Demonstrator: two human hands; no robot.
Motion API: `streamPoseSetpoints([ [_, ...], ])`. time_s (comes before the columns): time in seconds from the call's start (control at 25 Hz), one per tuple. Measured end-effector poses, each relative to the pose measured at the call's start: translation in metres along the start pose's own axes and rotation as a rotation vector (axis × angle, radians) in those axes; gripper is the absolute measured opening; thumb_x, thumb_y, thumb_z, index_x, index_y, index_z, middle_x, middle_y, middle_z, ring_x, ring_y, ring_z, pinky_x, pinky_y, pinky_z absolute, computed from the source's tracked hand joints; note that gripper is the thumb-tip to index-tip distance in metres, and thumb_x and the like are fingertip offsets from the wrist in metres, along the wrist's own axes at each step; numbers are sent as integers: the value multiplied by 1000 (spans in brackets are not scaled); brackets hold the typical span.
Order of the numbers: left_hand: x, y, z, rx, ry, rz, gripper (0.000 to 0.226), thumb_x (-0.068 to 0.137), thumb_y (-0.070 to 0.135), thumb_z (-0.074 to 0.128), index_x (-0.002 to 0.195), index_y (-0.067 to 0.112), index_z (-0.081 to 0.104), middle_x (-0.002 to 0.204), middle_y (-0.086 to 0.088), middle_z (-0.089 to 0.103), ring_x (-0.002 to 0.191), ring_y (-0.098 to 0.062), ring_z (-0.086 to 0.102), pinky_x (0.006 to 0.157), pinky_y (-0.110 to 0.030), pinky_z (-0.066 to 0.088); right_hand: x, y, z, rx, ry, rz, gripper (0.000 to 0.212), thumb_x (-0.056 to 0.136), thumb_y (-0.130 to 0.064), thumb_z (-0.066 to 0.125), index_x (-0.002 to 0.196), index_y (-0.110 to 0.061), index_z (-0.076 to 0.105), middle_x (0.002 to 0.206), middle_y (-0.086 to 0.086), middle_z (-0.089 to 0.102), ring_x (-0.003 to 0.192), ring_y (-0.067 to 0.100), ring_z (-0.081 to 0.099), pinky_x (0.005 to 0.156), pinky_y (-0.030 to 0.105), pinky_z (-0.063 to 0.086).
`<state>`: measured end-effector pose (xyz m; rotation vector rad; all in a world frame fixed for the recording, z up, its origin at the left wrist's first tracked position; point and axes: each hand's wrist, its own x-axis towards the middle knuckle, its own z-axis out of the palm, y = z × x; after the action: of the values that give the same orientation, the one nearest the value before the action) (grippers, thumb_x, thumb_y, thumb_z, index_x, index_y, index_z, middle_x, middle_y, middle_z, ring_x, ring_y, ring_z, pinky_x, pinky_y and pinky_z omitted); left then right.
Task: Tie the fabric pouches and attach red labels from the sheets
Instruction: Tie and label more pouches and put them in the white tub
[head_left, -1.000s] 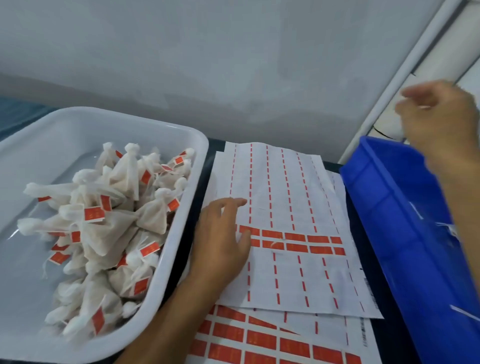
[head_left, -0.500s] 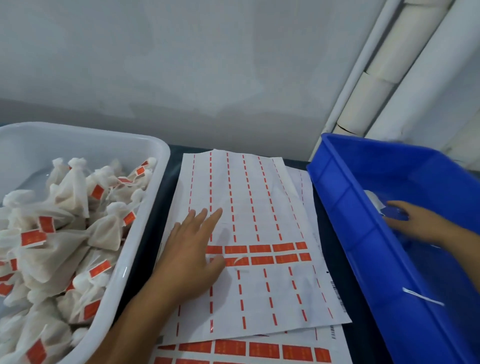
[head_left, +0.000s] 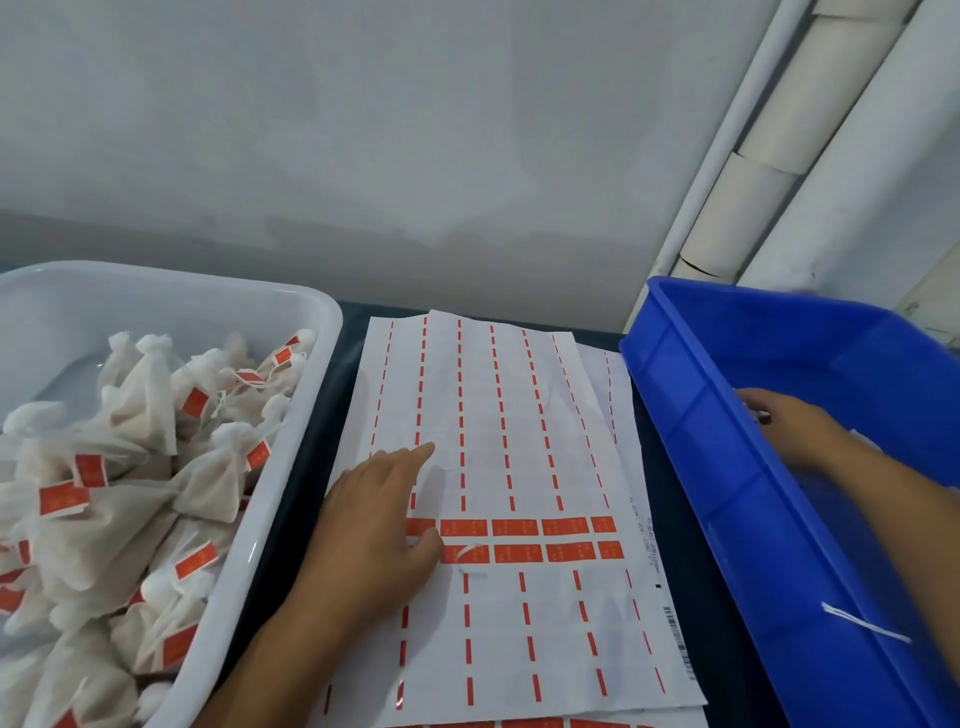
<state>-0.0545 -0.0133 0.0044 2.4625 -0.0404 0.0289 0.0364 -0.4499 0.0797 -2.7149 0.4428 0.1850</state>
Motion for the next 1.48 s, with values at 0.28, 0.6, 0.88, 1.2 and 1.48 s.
streamPoseSetpoints([
  [0.28,1,0,1,-4,20,-5,80,85,57,72,151,51,27,160,23,33,147,-11,36,118,-44,34,9,7,6,-38,289,4,26,105,-27,53,119,-11,68,118,14,72,112,37,63,93,44,46],
  [0.6,-3,3,-3,-10,60,9,79,86,46,76,151,48,31,157,22,38,144,-8,39,117,-40,37,4,14,0,120,467,90,27,98,-17,57,122,-12,66,114,15,72,109,40,61,90,43,46],
  [0.88,-3,6,-4,-82,126,-1,87,83,48,76,151,54,22,158,20,36,140,-12,45,110,-43,45,-15,-26,-43,382,818,-24,34,95,-28,48,125,-22,62,123,11,69,111,34,64,97,55,53],
  [1.2,-1,22,-11,-561,286,9,49,88,59,63,133,54,44,130,38,50,111,7,59,77,-5,45,-91,-211,-61,471,634,-661,7,88,-34,71,94,-31,72,80,-22,69,74,-7,65,73,18,55],
  [1.48,-3,29,-22,-1232,132,-1,34,101,55,42,126,41,61,123,8,73,113,-16,71,84,-27,60,-133,-271,64,473,-37,-776,10,88,-37,80,91,-30,75,79,-13,73,67,-3,65,58,13,49],
])
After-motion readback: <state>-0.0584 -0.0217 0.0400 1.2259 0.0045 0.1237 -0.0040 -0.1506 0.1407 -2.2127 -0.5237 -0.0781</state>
